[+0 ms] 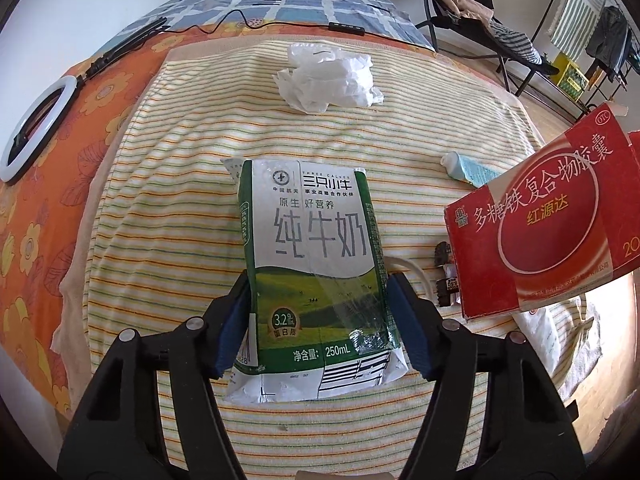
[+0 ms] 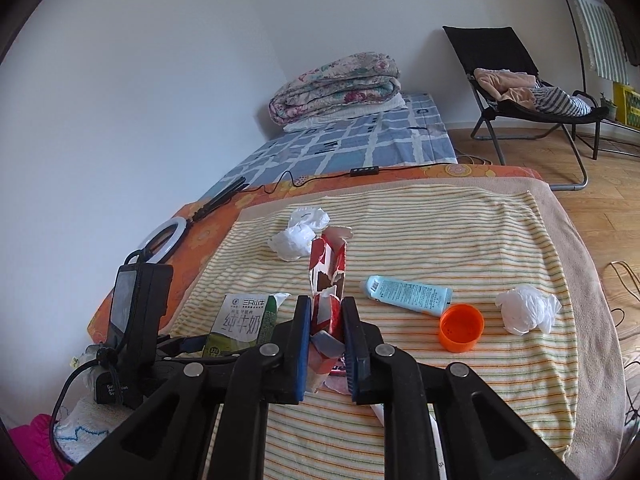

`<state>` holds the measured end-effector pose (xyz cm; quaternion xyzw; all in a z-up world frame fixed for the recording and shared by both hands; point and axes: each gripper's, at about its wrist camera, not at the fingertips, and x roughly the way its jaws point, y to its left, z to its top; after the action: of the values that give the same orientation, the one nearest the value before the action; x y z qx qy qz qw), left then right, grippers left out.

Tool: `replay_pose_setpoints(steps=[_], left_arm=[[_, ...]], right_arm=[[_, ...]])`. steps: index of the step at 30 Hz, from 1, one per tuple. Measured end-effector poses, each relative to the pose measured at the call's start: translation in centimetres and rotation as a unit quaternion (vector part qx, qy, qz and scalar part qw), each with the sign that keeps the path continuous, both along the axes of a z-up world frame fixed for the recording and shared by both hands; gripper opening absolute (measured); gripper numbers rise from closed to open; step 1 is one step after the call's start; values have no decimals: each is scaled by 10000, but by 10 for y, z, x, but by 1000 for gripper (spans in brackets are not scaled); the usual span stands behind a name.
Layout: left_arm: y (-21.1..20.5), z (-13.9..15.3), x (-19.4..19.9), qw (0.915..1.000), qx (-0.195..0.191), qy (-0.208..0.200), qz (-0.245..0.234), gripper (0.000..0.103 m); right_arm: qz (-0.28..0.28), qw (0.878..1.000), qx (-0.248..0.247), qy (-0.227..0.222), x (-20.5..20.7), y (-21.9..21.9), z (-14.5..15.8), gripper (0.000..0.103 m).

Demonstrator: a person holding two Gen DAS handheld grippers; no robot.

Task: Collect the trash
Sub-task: 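Lift milk carton with left tool while right tool lifts red box, carry to basket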

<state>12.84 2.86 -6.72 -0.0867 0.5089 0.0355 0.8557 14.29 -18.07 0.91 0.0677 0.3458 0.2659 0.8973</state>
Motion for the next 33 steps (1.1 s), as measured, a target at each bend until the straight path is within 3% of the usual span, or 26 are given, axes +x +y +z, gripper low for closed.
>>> replay_pose_setpoints(steps=[1, 3, 5, 7, 8, 9, 11, 14, 18, 21, 23, 33], left_arm=[[1, 2, -1, 10000, 41, -28, 21, 49], [6, 6, -3, 10000, -48, -70, 28, 46], [8, 9, -3, 9998, 100, -109, 111, 46], [8, 11, -1, 9997, 194, -90, 150, 63], [6, 10, 2, 9998, 181, -50, 97, 87], [4, 11, 3, 9997, 199, -113, 29, 95], [-3, 9, 8, 9984, 541, -140, 18, 95], [-7, -1, 19, 9978, 661, 38, -22, 95], [-5, -12, 28, 9983, 538, 211, 3, 95], [-5, -11, 28, 9984, 544, 155, 22, 83], [-2, -8, 26, 9988, 469, 102, 55, 83], [3, 33, 0, 9991, 298, -316, 17, 83]], right_arm=[[13, 10000, -24, -56, -2, 0, 3, 13], [44, 9998, -86, -173, -9, 2, 7, 13], [79, 9996, -115, -236, -14, 3, 9, 13], [115, 9995, -133, -263, -17, 4, 10, 13], [136, 9994, -154, -263, -18, 6, 10, 13], [146, 9994, -155, -267, -19, 6, 10, 13], [153, 9994, -155, -261, -20, 6, 9, 13], [138, 9994, -169, -266, -20, 5, 9, 13], [101, 9995, -192, -234, -20, 2, 8, 13], [80, 9996, -188, -192, -18, -1, 7, 13], [79, 9996, -207, -192, -17, -1, 7, 13], [162, 9987, -308, -366, -30, 0, 17, 13]])
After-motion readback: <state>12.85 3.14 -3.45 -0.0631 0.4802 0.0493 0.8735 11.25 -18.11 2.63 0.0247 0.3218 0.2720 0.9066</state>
